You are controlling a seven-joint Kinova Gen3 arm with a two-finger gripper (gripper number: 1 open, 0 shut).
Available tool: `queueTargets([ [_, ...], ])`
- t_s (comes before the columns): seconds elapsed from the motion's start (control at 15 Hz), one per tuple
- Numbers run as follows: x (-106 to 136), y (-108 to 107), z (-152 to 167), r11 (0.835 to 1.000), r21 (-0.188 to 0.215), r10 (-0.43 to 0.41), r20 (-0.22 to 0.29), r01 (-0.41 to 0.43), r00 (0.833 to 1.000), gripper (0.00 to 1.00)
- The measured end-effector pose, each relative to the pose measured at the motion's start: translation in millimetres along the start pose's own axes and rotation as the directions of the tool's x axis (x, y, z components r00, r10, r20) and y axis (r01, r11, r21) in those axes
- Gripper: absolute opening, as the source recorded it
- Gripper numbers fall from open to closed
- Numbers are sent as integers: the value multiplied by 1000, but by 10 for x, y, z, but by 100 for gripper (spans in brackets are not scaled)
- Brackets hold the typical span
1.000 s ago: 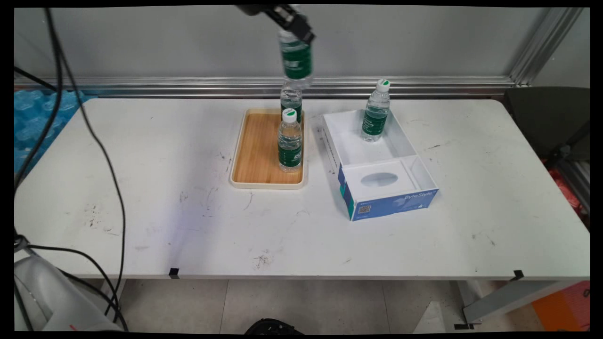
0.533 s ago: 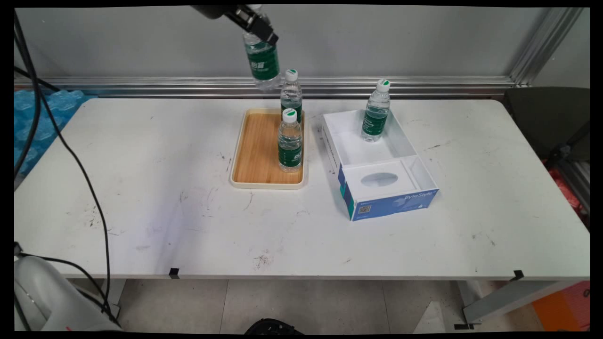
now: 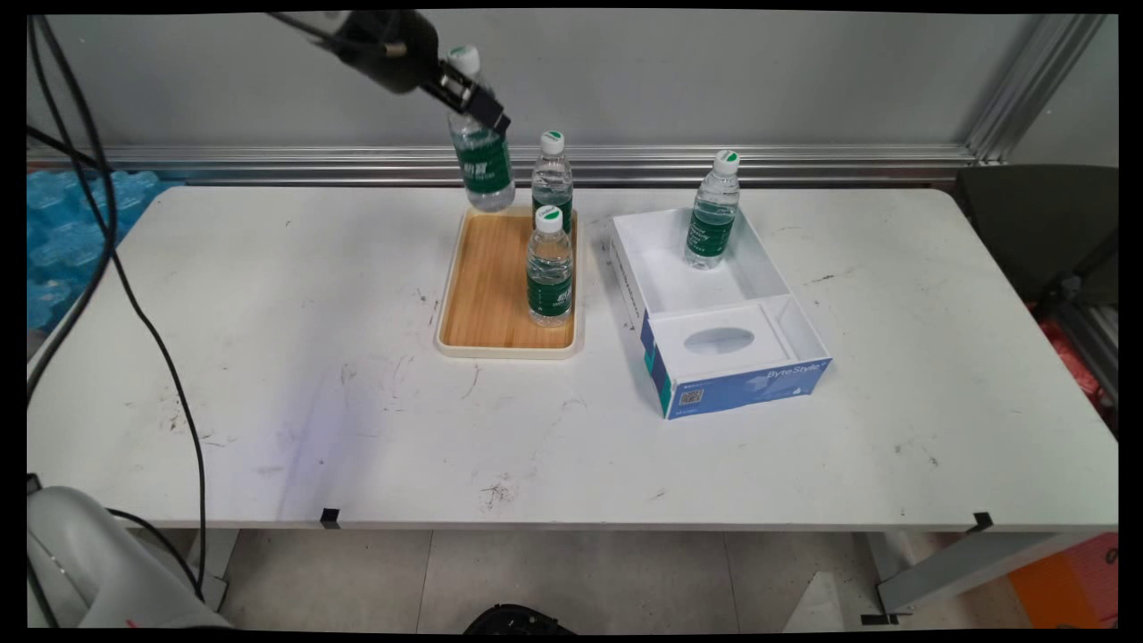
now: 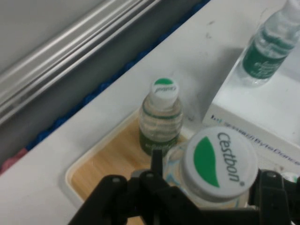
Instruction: Place the picked object on the tray
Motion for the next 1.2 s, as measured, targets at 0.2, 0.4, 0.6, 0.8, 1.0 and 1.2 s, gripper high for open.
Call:
queueTargets([
  [0.2, -81, -38, 178, 1000, 13, -22, 16, 22, 1000, 0],
  [0.4, -154, -100, 360, 999, 31, -39, 31, 38, 999, 0],
  [0.6, -240, -184, 570, 998, 51, -45, 48, 43, 998, 0],
  [0.8, -278, -226, 705, 998, 58, -41, 55, 38, 998, 0],
  [1.0, -316, -273, 886, 998, 59, -27, 58, 24, 998, 0],
  [1.2, -338, -307, 1068, 998, 56, -6, 58, 3, 998, 0],
])
